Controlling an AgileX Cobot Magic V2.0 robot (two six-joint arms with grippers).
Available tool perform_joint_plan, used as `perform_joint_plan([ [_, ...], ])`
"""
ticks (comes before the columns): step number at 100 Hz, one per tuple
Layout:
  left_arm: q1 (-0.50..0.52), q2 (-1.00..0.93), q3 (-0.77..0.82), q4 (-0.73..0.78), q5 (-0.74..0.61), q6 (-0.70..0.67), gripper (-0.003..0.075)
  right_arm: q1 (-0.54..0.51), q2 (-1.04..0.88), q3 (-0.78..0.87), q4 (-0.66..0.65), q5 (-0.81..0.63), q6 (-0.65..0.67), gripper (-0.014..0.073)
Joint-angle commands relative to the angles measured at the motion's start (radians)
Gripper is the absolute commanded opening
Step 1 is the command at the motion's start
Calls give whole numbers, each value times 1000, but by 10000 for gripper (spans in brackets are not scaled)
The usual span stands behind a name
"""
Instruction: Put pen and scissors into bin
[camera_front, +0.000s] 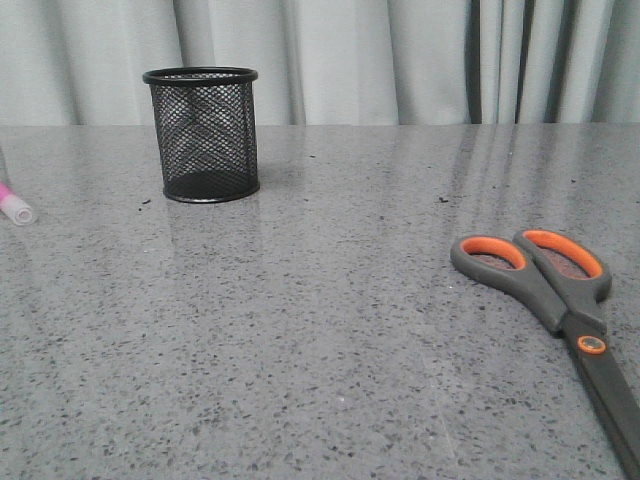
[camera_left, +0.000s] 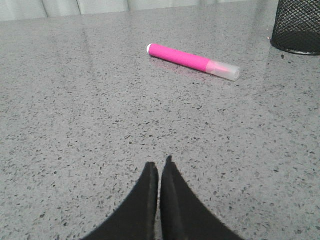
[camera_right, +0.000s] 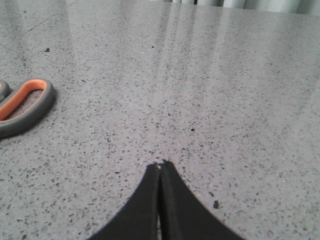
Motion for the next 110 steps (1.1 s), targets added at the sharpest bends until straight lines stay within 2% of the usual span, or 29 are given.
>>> perform_joint_plan([
  [1, 4, -33, 44, 2, -46, -6, -19, -5, -19, 14, 0, -39, -8, -69],
  [57, 4, -33, 44, 2, -46, -6, -19, -5, -19, 14, 0, -41, -8, -69],
  [67, 4, -33, 44, 2, -46, -6, -19, -5, -19, 14, 0, -96, -8, -69],
  [78, 4, -33, 44, 19, -53, -6, -19, -5, -19, 14, 0, -243, -8, -69],
  [86, 4, -33, 44, 46, -100, -6, -19, -5, -19, 14, 52, -385, 45, -69],
  [94, 4, -33, 44, -4, -177, -6, -19, -5, -19, 14, 86, -504, 111, -69],
  [102, 4, -33, 44, -72, -279, -6, -19, -5, -19, 14, 86, -516, 115, -69],
  [110, 4, -33, 43, -255, -404, -14, -19, -5, -19, 14, 87, -484, 161, -69],
])
